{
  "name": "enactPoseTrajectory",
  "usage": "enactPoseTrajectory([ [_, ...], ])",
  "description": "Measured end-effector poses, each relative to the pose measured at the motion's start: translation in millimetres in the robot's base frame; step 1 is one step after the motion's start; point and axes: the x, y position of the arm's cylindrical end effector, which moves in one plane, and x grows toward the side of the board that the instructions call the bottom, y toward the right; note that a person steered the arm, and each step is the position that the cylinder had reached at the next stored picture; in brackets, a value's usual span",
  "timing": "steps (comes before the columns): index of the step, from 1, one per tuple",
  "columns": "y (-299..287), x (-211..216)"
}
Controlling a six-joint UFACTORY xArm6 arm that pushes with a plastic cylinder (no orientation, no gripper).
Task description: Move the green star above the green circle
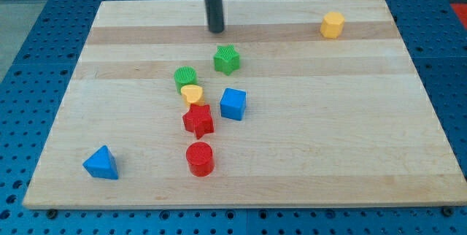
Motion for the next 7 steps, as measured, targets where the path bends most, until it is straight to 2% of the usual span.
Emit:
enactPoseTrajectory([
  [1,23.1,57.6],
  [2,14.7,86.8],
  [3,14.6,88.3],
  [4,51.1,83.3],
  [5,62.5,138.3],
  [6,58.6,158.6],
  [7,52.9,157.6],
])
